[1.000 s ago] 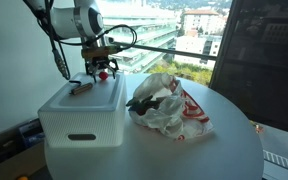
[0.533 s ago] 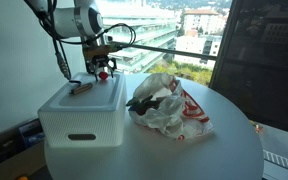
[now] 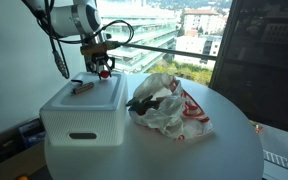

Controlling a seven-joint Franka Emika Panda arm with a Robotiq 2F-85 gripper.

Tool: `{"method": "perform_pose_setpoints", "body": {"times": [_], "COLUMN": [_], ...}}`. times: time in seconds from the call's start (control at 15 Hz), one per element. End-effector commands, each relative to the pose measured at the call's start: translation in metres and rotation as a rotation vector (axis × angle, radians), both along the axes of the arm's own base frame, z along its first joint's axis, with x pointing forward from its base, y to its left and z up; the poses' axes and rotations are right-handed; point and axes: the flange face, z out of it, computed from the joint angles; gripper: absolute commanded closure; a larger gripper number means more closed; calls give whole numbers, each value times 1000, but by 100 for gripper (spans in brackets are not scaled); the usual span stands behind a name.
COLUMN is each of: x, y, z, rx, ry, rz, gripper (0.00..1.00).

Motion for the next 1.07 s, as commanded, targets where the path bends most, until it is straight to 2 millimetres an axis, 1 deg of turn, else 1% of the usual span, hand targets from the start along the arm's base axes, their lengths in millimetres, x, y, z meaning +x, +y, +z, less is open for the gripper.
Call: {"method": "perform_pose_setpoints", "body": {"times": [0.0, 0.13, 0.33, 0.4, 0.53, 0.73, 0.93, 1.0], "x": [-4, -3, -7, -9, -12, -12, -4, 0], "y": [-20, -42, -91, -109, -145, -194, -230, -238], "z": [36, 56, 80, 85, 88, 74, 48, 35], "rx": [-1, 11, 31, 43, 58, 79, 97, 93], "ry": [-108, -176, -233, -243, -242, -270, -289, -291], "rz": [-121, -207, -369, -426, -544, -681, -773, -793], "gripper": [73, 73, 73, 73, 73, 73, 73, 73]}}
